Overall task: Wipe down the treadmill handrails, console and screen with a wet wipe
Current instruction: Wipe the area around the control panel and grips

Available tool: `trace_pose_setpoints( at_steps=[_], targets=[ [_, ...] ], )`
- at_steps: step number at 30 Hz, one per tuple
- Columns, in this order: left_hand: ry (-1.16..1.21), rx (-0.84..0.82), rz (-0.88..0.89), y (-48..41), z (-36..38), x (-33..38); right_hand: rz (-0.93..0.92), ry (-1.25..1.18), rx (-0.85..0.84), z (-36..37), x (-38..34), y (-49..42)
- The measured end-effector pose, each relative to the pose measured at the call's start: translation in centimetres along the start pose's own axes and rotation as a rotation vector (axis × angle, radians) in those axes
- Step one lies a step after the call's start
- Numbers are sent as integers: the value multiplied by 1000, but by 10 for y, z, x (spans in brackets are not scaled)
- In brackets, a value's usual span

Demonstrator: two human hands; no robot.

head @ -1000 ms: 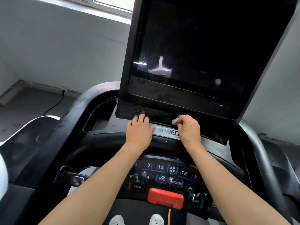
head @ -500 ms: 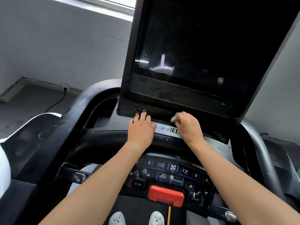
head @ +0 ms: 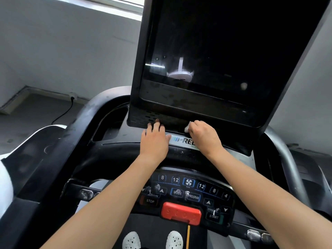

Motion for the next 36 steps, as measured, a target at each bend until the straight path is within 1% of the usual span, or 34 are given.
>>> trace_pose_setpoints(
  at_steps=[5,11,14,17,20,23,26,27,28,31,33,36],
  targets=[
    [12,0,6,0,0,-1,66,-11,62,-6,9,17],
    [20,6,1,0,1,-1,97,-102,67,-2,-2,9],
    [31,10,6,1,0,-1,161,-126,76,0,9,15],
    [45,21,17,1,-2,-2,261,-229,89,-3,18,24],
    [56,38,33,1,-1,-5,316,-295,142,-5,7,12],
    [73,49,74,2,-1,-12,242,-292,146,-5,-22,-19],
    [99,55,163,8,-8,-18,84,-203,54,3,-59,-40],
    [124,67,168,11,-11,-21,53,-184,37,4,-66,-44],
    [149,95,143,15,-14,-27,40,-172,30,5,-68,-47],
    [155,170,-21,21,-17,-53,75,-149,54,5,-58,-43],
    [153,158,-92,22,-16,-67,124,-166,94,5,-46,-33],
    [204,116,-122,21,-15,-77,168,-206,108,4,-41,-28]
  ],
)
Point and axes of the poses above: each hand's wrist, its own y-axis away from the middle knuckle, its own z-axis out of the palm, x = y × z, the point moved 6 cm from there along -y, towards the middle knuckle, and after that the axes turned 13 degrees about -x, right-handed, at the moved point
